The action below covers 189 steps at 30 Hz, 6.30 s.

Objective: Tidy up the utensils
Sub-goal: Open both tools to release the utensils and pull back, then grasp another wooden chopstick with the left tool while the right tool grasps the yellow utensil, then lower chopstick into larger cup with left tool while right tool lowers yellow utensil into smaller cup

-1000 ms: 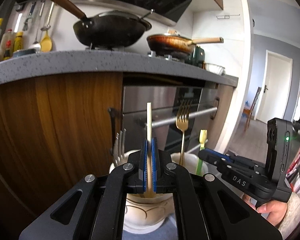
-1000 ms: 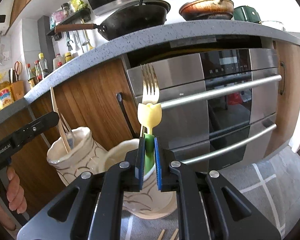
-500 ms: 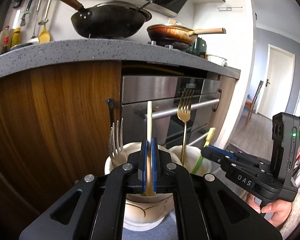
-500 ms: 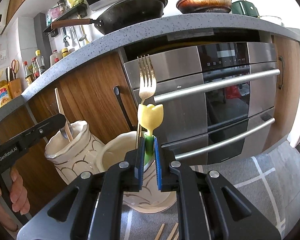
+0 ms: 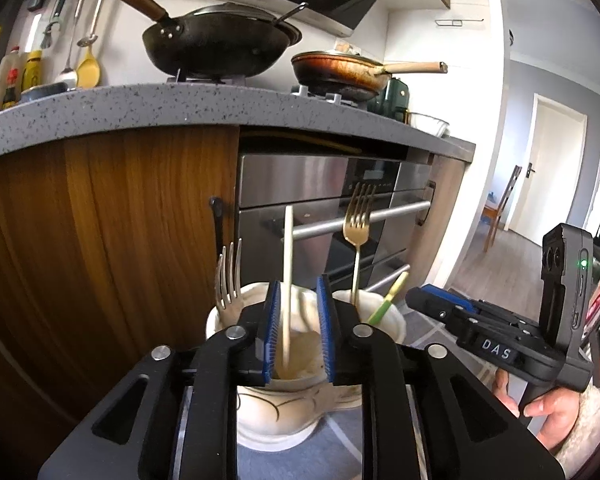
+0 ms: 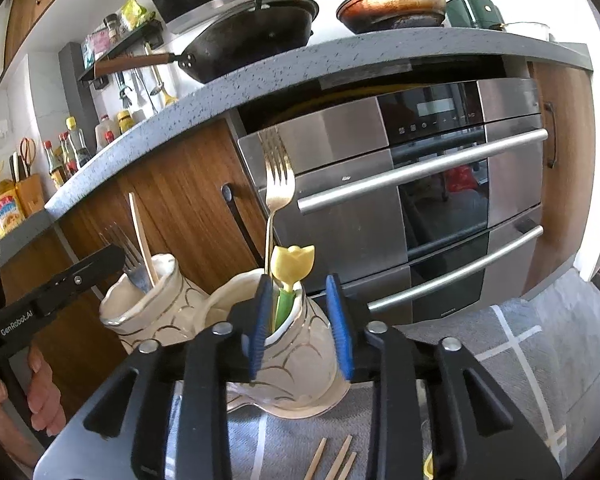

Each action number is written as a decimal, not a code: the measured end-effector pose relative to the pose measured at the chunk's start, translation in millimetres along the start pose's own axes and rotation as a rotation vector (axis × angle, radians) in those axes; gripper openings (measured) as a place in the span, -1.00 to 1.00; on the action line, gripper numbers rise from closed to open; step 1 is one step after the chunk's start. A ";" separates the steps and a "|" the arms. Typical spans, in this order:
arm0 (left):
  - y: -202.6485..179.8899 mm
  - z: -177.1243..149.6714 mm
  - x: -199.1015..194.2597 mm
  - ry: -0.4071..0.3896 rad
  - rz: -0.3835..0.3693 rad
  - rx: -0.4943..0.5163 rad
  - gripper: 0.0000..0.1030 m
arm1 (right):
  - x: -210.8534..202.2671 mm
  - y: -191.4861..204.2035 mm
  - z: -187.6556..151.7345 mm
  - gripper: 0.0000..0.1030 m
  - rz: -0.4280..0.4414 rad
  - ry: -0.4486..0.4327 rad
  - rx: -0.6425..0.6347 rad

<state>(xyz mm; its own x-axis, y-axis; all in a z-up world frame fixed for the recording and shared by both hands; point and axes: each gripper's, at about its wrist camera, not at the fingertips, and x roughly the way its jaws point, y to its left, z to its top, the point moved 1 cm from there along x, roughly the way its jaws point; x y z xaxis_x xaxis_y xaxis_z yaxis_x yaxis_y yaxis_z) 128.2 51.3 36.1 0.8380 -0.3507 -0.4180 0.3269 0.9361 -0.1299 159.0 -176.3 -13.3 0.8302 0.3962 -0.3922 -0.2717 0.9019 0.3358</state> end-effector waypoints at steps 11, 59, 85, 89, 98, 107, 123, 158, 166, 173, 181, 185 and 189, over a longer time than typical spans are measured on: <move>-10.4 -3.7 -37.8 -0.023 0.022 0.001 0.53 | -53.8 -19.7 5.9 0.51 -0.019 -0.002 0.004; -94.5 -135.8 79.5 0.527 -0.075 -0.029 -0.57 | -28.0 -71.3 -105.0 -0.58 -0.171 0.475 0.054; -91.3 -129.7 100.7 0.585 -0.041 -0.053 -0.78 | -22.0 -76.6 -102.7 -0.73 -0.168 0.500 0.085; -99.3 -129.2 103.2 0.587 -0.028 -0.006 -0.78 | -17.8 -75.3 -101.2 -0.73 -0.180 0.497 0.079; -110.5 -125.5 112.9 0.567 -0.043 0.062 -0.90 | -16.8 -78.5 -100.6 -0.80 -0.176 0.478 0.095; -106.7 -119.7 84.2 0.475 -0.096 0.055 -0.91 | -36.2 -74.6 -91.1 -0.81 -0.160 0.397 0.101; -71.6 -49.6 -5.0 0.206 -0.116 0.008 -0.91 | -72.5 -36.0 -42.1 -0.81 -0.098 0.200 0.019; 18.7 88.7 7.1 -0.296 0.125 -0.070 -0.91 | 37.9 37.6 55.5 -0.81 0.043 -0.111 -0.047; 18.8 80.0 15.6 -0.338 0.173 -0.047 -0.91 | 47.0 31.8 42.6 -0.81 0.044 -0.120 -0.055; 16.5 66.3 16.9 -0.341 0.165 -0.028 -0.90 | 44.9 36.1 28.3 -0.81 0.046 -0.118 -0.112; 22.5 49.7 -1.3 -0.330 0.144 -0.044 -0.90 | 34.8 31.3 15.9 -0.81 0.057 -0.097 -0.108; 25.4 37.0 -16.6 -0.331 0.140 -0.042 -0.90 | 24.3 28.7 9.8 -0.81 0.061 -0.089 -0.108; 28.5 24.9 -25.5 -0.305 0.125 -0.055 -0.90 | 20.6 27.6 3.3 -0.81 0.057 -0.067 -0.104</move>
<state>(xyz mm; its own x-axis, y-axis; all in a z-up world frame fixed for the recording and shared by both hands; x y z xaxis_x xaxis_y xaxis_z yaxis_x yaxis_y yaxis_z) 127.1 86.3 65.4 0.9650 -0.2174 -0.1463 0.1962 0.9695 -0.1465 170.2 -143.9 -9.4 0.8418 0.4378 -0.3159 -0.3653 0.8927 0.2638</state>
